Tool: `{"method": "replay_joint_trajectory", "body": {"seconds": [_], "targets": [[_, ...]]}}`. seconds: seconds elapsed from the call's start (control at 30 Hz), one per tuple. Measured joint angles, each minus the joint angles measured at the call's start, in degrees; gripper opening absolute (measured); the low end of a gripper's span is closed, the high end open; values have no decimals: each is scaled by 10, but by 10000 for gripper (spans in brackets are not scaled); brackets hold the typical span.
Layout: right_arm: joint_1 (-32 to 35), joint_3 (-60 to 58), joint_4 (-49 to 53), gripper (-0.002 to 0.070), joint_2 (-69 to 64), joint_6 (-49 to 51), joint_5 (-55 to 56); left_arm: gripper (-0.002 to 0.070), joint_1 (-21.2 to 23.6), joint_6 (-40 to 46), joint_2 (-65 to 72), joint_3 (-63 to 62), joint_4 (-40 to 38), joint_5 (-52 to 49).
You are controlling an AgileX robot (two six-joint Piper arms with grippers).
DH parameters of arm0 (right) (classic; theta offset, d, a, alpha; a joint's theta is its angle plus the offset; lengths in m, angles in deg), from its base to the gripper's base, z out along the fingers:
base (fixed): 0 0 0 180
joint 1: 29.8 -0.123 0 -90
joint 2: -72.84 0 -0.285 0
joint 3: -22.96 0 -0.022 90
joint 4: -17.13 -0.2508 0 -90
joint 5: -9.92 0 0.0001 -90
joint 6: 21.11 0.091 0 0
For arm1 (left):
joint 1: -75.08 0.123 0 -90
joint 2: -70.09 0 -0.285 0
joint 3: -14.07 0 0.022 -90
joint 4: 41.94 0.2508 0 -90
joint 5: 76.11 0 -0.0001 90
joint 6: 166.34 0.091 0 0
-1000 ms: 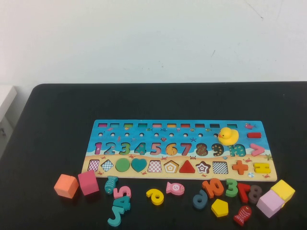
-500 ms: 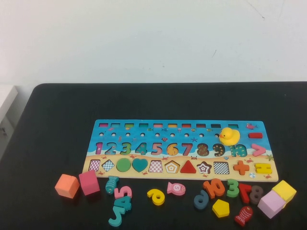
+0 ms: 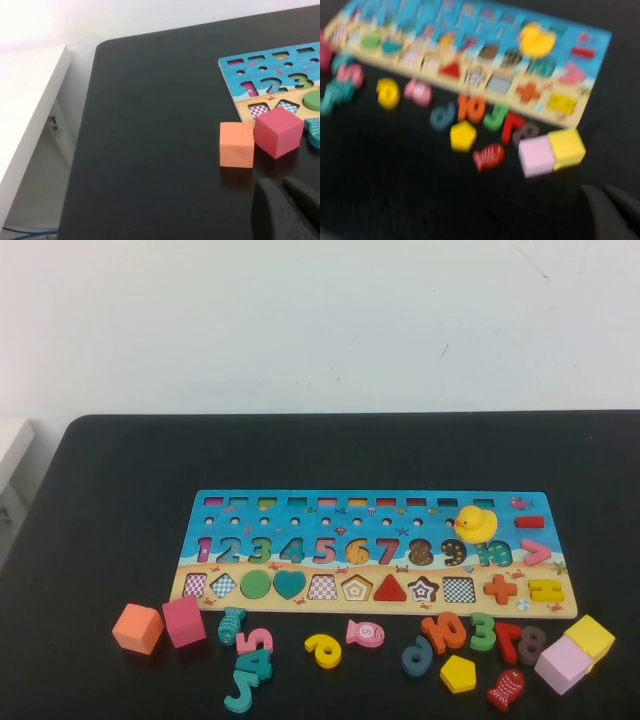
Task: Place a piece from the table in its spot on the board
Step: Pick up the "Pentagon"
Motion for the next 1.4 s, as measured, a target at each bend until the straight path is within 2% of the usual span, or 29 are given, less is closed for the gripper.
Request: {"method": "replay_joint_trajectory", "body": {"seconds": [0.17, 0.3, 0.5, 0.67, 0.77, 0.97, 1.07, 1.2, 1.3, 1.4], "targets": [[-10, 104, 10, 19, -142, -45, -80, -2, 0, 0, 0, 0, 0, 0], [-74, 157, 44, 19, -226, -43, -96, -2, 0, 0, 0, 0, 0, 0], [-256, 219, 227, 19, -359, 90, -94, -2, 0, 0, 0, 0, 0, 0], [-366, 271, 329, 19, -472, 186, -95, -2, 0, 0, 0, 0, 0, 0], [-398, 296, 337, 19, -541, 217, -95, -2, 0, 1, 0, 0, 0, 0], [-405, 312, 337, 28, -634, 284, -67, -2, 0, 1, 0, 0, 0, 0], [-405, 312, 324, 98, -664, 310, -38, -2, 0, 1, 0, 0, 0, 0], [-405, 313, 277, 302, -694, 327, 8, -2, 0, 1, 0, 0, 0, 0], [-405, 313, 251, 426, -716, 331, 44, -2, 0, 1, 0, 0, 0, 0], [-405, 313, 240, 471, -734, 343, 68, -2, 0, 1, 0, 0, 0, 0]]}}
